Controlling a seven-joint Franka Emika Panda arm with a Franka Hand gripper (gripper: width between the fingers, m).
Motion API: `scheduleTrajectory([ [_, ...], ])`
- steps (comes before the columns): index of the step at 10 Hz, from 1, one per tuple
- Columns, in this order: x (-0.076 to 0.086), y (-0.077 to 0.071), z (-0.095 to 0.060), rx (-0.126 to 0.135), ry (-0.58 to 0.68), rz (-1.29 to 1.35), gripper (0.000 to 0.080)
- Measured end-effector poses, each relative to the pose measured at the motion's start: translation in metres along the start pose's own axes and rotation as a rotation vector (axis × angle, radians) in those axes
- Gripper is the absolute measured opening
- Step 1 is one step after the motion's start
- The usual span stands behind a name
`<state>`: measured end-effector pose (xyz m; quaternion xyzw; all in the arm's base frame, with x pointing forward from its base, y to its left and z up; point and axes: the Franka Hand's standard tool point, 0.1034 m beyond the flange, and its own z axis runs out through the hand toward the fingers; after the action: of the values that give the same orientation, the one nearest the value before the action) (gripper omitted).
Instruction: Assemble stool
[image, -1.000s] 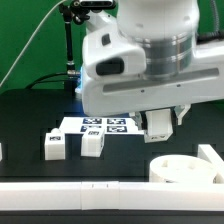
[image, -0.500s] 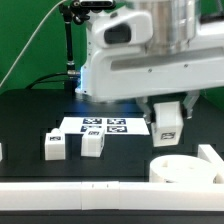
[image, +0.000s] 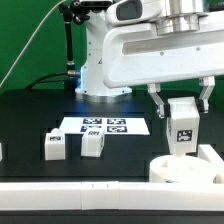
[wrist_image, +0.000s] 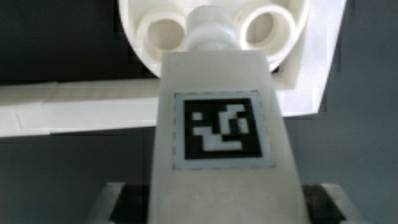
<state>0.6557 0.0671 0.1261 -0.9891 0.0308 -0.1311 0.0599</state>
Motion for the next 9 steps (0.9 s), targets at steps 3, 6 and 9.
scheduleTrajectory([
  [3,0.008,-0.028,-0.008,0.010,0.104,-0.077,0.0338],
  [6,0.006,-0.029,-0.006,0.009,0.105,-0.084,0.0338],
  [9,-0.004,-0.035,0.000,-0.001,0.142,-0.202,0.0338],
])
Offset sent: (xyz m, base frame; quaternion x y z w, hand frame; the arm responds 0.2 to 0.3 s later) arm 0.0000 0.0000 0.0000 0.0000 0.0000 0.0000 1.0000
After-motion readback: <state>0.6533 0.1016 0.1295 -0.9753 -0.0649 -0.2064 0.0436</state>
